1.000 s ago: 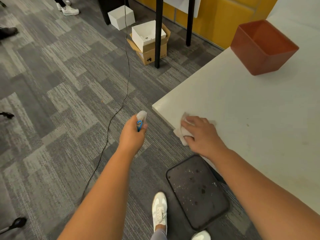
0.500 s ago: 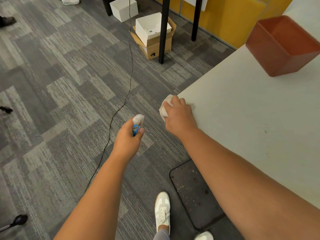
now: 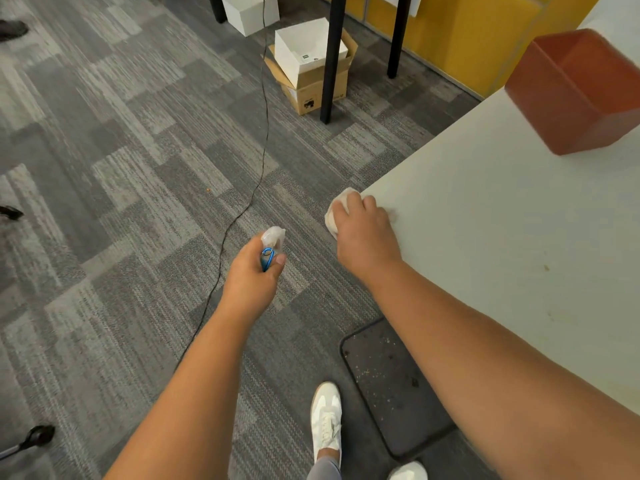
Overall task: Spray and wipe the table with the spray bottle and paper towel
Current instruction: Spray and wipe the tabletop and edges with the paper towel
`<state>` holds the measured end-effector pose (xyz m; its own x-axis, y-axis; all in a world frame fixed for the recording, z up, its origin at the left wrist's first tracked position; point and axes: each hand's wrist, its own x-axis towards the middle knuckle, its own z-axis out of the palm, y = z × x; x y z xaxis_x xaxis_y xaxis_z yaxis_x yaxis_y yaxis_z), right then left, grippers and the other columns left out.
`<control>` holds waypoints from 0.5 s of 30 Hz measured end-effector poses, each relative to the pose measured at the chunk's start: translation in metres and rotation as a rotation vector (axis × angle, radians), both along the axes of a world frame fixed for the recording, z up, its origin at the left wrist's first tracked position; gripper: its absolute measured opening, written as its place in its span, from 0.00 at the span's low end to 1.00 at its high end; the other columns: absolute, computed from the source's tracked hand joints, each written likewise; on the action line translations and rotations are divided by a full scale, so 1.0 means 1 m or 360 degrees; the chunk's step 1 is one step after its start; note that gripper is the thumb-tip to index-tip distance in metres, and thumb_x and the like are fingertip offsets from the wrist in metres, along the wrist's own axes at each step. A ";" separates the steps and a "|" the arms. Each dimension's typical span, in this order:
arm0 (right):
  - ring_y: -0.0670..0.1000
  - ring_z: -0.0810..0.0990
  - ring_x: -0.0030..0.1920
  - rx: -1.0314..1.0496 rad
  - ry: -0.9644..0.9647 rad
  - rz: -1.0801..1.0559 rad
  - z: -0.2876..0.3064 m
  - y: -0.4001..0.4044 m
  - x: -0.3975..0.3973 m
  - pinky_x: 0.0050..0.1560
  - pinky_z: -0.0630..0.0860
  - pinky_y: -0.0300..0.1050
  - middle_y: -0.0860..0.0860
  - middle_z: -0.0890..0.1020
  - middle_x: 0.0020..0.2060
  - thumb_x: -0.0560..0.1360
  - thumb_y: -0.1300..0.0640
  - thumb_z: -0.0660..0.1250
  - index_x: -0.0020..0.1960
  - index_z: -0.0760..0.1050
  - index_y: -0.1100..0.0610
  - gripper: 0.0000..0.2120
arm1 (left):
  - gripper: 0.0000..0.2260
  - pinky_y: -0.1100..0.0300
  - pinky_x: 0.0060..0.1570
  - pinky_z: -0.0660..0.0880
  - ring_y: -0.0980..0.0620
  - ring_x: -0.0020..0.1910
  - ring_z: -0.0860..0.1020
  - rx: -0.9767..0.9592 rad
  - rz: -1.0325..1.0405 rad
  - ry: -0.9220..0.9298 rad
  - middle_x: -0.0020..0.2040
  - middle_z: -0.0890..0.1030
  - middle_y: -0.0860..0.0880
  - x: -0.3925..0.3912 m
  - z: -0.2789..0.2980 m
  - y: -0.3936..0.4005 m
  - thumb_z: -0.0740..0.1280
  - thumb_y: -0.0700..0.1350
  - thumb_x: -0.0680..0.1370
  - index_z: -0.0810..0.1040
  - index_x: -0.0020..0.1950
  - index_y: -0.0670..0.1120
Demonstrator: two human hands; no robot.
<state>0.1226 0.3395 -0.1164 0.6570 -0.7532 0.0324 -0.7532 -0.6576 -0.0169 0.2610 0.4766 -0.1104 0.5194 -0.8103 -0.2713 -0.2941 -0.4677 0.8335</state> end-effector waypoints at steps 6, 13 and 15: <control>0.56 0.69 0.49 -0.0044 -0.0013 0.0068 -0.001 0.002 0.000 0.44 0.68 0.49 0.56 0.71 0.53 0.66 0.63 0.67 0.58 0.71 0.56 0.21 | 0.03 0.54 0.35 0.68 0.53 0.33 0.67 0.0040 0.0001 0.0006 0.38 0.71 0.50 -0.002 -0.001 0.003 0.64 0.47 0.81 0.73 0.53 0.51; 0.57 0.69 0.48 -0.0079 0.0030 0.0063 -0.004 0.020 -0.031 0.45 0.70 0.51 0.57 0.72 0.54 0.63 0.64 0.70 0.61 0.69 0.58 0.27 | 0.12 0.55 0.39 0.72 0.53 0.36 0.71 0.0073 -0.0049 0.0030 0.44 0.76 0.47 -0.008 0.001 0.007 0.64 0.46 0.81 0.72 0.65 0.51; 0.56 0.70 0.49 -0.0089 0.0049 0.0035 -0.002 0.012 -0.017 0.45 0.70 0.49 0.57 0.72 0.53 0.65 0.61 0.71 0.59 0.68 0.58 0.24 | 0.16 0.59 0.40 0.72 0.57 0.39 0.73 0.0063 -0.0068 0.0027 0.45 0.76 0.54 -0.012 0.004 0.009 0.65 0.45 0.81 0.71 0.68 0.52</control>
<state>0.1053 0.3513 -0.1187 0.6745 -0.7363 0.0536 -0.7383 -0.6731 0.0434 0.2494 0.4855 -0.1064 0.4797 -0.8201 -0.3120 -0.3007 -0.4876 0.8196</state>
